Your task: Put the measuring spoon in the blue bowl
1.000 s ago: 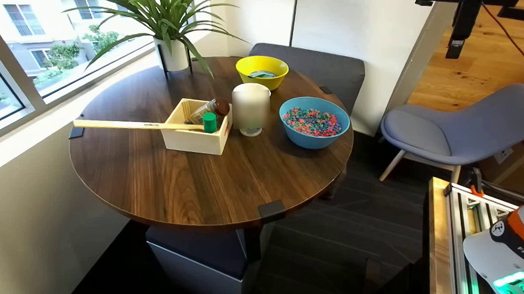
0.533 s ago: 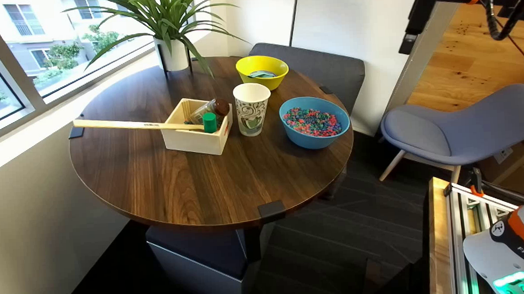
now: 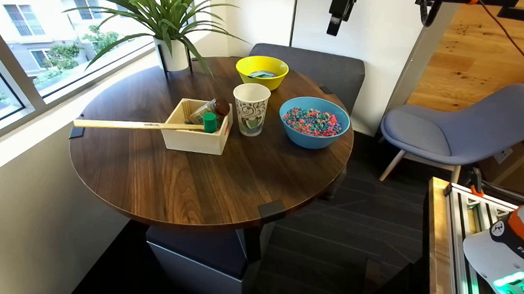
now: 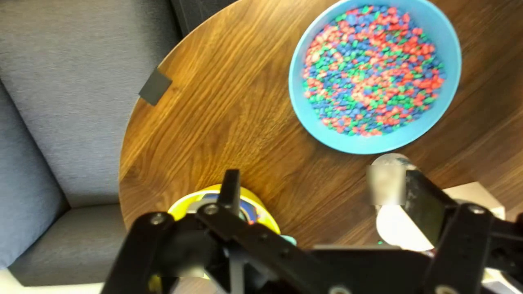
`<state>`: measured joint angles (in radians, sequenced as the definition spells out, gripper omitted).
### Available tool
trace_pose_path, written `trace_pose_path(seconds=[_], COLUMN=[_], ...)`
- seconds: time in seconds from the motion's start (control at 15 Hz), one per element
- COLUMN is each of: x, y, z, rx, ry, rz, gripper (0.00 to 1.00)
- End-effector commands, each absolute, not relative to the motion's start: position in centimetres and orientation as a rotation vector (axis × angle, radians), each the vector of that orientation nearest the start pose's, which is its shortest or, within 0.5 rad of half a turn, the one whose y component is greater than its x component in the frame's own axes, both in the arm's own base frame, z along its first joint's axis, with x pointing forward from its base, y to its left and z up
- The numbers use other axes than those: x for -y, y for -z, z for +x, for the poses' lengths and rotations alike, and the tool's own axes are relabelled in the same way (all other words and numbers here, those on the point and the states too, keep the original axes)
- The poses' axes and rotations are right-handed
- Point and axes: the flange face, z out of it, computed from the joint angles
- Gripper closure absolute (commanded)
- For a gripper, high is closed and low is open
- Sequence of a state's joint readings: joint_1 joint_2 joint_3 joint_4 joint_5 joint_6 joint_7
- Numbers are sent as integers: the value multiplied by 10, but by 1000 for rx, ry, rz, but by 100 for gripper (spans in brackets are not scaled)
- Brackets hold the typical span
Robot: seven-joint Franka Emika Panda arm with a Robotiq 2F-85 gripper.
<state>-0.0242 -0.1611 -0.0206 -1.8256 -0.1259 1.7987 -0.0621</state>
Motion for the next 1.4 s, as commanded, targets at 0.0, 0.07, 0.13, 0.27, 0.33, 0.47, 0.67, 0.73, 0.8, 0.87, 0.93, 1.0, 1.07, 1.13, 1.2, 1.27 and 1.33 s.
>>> trace_pose_path(seconds=[0.0,0.07,0.13,0.27,0.33,0.47,0.67,0.73,0.8,0.87,0.93,1.0,1.07,1.13,1.2,1.27,1.33], x=[92,104,117,116,124,124,118,121,126,131,138,144,152,157,159,157,153], y=[-630,-635,-638,-636,-638,-636,-637,-635,-636,-638,-639,-639,-641,-641,-641,-637,-630], z=[539,543,550,541,543,544,545,552,558,564,573,582,591,599,607,615,625], rx=[-75,-59,-54,-69,-76,-76,-60,-134,-191,-200,-235,-266,-281,-275,-255,-280,-330], ry=[200,229,246,267,271,267,271,275,290,298,301,304,308,305,281,248,209], rz=[-3249,-3219,-3193,-3207,-3203,-3205,-3205,-3203,-3176,-3168,-3168,-3175,-3174,-3163,-3137,-3117,-3088], gripper=[0,0,0,0,0,0,0,0,0,0,0,0,0,0,0,0,0])
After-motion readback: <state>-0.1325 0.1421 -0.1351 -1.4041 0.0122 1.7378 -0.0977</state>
